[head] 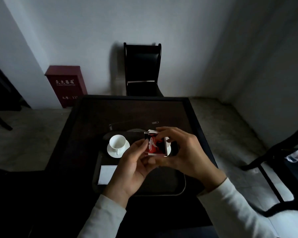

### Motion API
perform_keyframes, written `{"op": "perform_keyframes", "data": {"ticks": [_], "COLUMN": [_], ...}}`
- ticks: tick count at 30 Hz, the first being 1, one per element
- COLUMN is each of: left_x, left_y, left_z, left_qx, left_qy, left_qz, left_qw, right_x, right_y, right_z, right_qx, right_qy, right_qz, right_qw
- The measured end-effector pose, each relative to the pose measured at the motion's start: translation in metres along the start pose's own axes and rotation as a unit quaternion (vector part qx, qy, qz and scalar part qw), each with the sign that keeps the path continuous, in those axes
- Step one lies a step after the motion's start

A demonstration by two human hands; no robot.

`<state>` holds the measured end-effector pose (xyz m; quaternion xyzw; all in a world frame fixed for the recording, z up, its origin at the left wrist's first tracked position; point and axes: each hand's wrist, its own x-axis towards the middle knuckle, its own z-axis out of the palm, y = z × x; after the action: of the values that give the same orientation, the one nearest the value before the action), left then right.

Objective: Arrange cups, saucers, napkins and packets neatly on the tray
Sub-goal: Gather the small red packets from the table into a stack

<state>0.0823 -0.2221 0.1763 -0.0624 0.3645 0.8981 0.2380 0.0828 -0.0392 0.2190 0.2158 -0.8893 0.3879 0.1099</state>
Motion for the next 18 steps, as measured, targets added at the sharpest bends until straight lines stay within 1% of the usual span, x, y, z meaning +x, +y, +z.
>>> {"op": "perform_keyframes", "data": {"ticks": [2, 7, 9, 13, 16, 18], "left_x": [0.0, 0.008, 0.014, 0.034, 0.052, 0.064], "left_y": [-0.001, -0.012, -0.02, -0.044, -0.066, -0.078], "left_z": [0.001, 0.009, 0.015, 0.02, 0.025, 0.026], "left_qx": [0.0, -0.012, -0.033, -0.094, -0.076, -0.08], "left_qy": [-0.003, -0.048, -0.062, -0.052, -0.04, -0.018], "left_qz": [-0.003, -0.048, -0.055, -0.074, -0.068, -0.054], "left_qw": [1.0, 0.998, 0.996, 0.991, 0.994, 0.995], "right_x": [0.002, 0.001, 0.0, -0.001, 0.001, 0.003], "right_y": [0.002, 0.011, 0.018, 0.039, 0.062, 0.078], "right_z": [-0.005, -0.018, -0.026, -0.038, -0.044, -0.047], "right_qx": [-0.026, -0.017, -0.006, 0.026, 0.039, 0.049], "right_qy": [-0.028, -0.021, -0.032, -0.072, -0.09, -0.102], "right_qz": [-0.008, 0.0, 0.007, 0.014, 0.016, 0.015], "right_qw": [0.999, 1.0, 0.999, 0.997, 0.995, 0.993]}}
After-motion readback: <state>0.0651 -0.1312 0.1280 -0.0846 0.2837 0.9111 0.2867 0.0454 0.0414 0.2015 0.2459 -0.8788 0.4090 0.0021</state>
